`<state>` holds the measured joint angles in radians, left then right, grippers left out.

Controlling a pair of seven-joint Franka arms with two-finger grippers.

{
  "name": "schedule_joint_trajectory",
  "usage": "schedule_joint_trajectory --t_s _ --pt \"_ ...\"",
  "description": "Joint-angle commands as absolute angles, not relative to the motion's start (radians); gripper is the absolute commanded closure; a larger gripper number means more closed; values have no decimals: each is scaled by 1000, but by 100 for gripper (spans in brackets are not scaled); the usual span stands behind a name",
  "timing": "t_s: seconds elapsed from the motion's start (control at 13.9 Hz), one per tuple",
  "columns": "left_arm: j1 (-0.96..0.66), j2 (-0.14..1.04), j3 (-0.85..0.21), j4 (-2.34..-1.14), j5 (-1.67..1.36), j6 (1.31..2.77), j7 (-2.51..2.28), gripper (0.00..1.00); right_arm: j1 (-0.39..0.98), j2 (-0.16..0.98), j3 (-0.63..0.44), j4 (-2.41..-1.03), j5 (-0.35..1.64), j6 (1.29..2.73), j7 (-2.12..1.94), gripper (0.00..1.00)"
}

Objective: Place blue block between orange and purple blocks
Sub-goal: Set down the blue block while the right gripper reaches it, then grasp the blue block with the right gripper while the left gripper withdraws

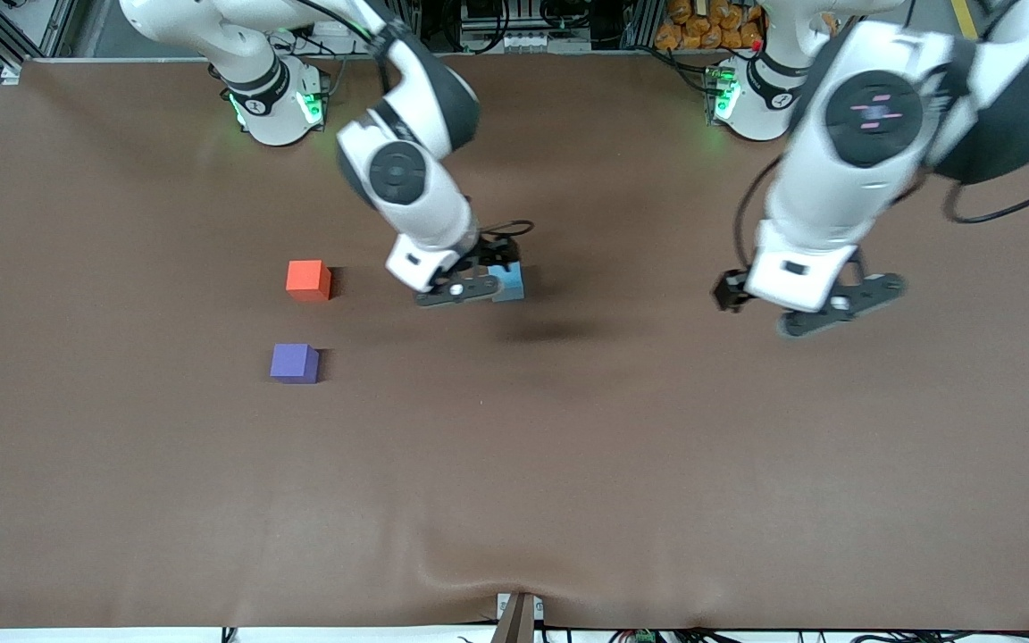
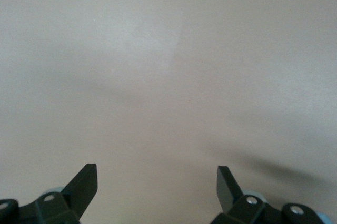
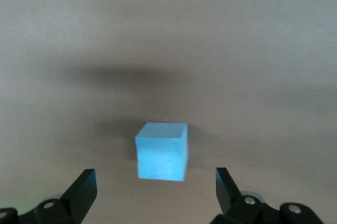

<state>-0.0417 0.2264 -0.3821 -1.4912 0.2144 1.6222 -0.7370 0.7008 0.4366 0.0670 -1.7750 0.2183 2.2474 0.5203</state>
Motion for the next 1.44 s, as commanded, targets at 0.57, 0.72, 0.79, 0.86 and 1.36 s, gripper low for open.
schedule_joint_trajectory --t_s 0.57,0.72,0.79,0.86,1.36 --pt "-29 28 -103 -1611 86 1559 -105 0 798 603 45 -1795 120 2428 655 0" --pt "-63 20 -71 -1608 86 1516 -36 0 814 615 46 -1792 118 2434 686 0" --pt "-78 9 -58 -1602 86 1510 -35 0 822 615 45 -1792 117 2434 699 0" --pt "-83 -14 -57 -1598 86 1508 -47 0 822 612 44 -1792 114 2430 696 21" --pt "-61 -51 -75 -1557 -17 1488 -98 0 672 496 34 -1740 87 2200 686 100"
